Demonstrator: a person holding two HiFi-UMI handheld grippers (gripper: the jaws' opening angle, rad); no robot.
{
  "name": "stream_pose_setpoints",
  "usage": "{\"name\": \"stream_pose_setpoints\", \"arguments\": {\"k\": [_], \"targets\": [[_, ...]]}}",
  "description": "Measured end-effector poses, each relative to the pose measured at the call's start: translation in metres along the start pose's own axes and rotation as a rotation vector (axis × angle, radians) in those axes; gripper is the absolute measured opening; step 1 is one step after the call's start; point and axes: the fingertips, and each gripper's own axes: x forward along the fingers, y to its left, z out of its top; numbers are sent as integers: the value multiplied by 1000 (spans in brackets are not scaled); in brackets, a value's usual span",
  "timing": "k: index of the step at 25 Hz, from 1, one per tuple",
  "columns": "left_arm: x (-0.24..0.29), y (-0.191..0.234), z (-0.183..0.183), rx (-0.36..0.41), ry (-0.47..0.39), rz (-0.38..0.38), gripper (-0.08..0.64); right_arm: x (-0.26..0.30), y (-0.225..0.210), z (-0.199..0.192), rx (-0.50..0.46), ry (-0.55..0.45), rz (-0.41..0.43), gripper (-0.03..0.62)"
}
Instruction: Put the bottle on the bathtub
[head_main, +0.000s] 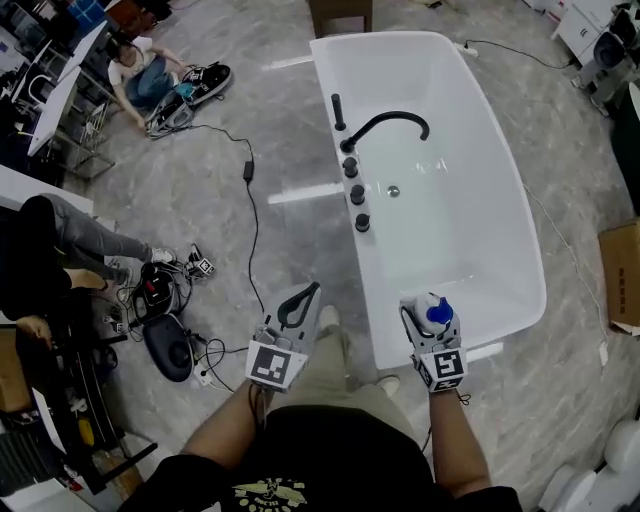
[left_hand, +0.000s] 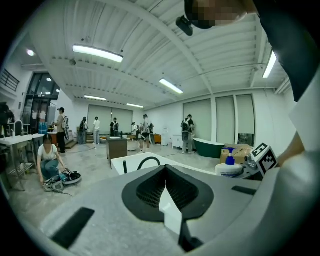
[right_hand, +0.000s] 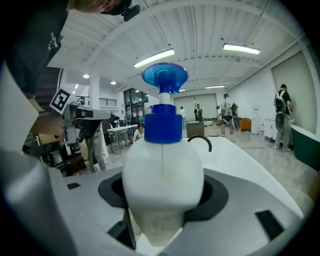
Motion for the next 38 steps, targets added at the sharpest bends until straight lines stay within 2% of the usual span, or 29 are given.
{"name": "stream_pose_setpoints", "arguments": {"k": [4,9,11,15,20,26,31,38], "targets": [[1,11,-20,0,16,2,9,41,6,-24,-2,13,37,268],[7,35,-32,-6,-5,-1,9,92,8,-53,6,48,31,268],[6,47,-38,-20,6,16,9,110,13,-70,6,68,37,268],[16,58,-53,15,52,15,9,139,10,-103,6,118,37,268],[32,69,-63,-11,50,21,9,181,6,-137,5,165,49,268],[36,79,-78,-5,73,9,9,223,6,-157,0,190,68,268],[34,86,-88,-44,105,19,9,238,6,-164,-30,156,62,268],[32,85,-87,-54,110,26,9,223,12,-190,-124,262,98,268]]}}
